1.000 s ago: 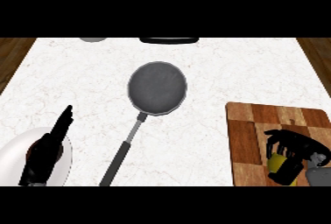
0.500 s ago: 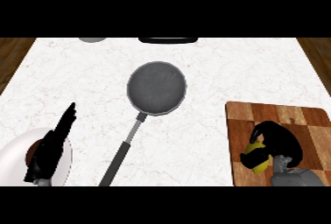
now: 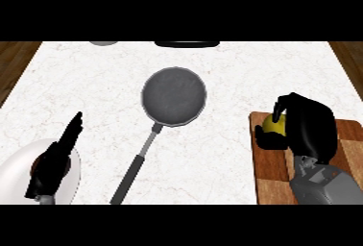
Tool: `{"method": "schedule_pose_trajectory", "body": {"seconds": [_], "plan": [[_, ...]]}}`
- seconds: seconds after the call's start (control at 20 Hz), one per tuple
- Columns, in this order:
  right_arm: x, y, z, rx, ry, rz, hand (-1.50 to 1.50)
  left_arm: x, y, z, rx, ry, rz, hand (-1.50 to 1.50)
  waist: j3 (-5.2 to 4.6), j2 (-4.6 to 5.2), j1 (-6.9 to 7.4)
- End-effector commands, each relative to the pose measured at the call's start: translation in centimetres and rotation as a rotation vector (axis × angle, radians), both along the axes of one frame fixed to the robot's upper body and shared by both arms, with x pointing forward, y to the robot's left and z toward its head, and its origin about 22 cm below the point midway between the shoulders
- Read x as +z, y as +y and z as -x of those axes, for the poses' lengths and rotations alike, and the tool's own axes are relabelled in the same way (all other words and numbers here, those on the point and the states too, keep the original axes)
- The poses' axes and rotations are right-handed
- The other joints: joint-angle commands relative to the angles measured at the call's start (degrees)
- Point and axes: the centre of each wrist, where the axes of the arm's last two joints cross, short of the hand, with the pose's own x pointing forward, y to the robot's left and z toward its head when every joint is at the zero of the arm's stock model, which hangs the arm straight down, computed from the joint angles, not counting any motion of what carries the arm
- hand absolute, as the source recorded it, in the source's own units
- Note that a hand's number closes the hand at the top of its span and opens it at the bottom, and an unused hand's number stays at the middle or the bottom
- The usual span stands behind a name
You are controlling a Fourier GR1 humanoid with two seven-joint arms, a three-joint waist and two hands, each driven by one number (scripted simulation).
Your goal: Pick the lemon from the cutting board and place it in the pan
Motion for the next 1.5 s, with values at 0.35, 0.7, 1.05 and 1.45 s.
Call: {"method": "schedule_pose_trajectory", "body": {"seconds": [0.35,0.7,1.05,1.45], "plan": [[2.7,9.9,-6.6,0.175,-0.143,-0.137,1.5,-0.2,0.7,-0.8,-0.013,0.005,0.011,0.0,0.03,0.46,0.62],[2.7,11.3,-12.8,0.166,-0.083,-0.29,1.5,1.0,-0.1,-1.0,-0.03,-0.014,0.005,0.0,0.06,0.79,2.01],[-1.8,12.7,-14.8,0.154,0.008,-0.306,1.5,-0.5,-1.2,-1.3,-0.073,-0.027,0.002,0.0,0.04,1.46,4.26],[-4.9,10.7,-15.6,0.119,0.212,-0.457,1.5,0.8,-3.3,-2.8,-0.125,-0.044,0.011,0.0,0.19,3.0,7.86]]}}
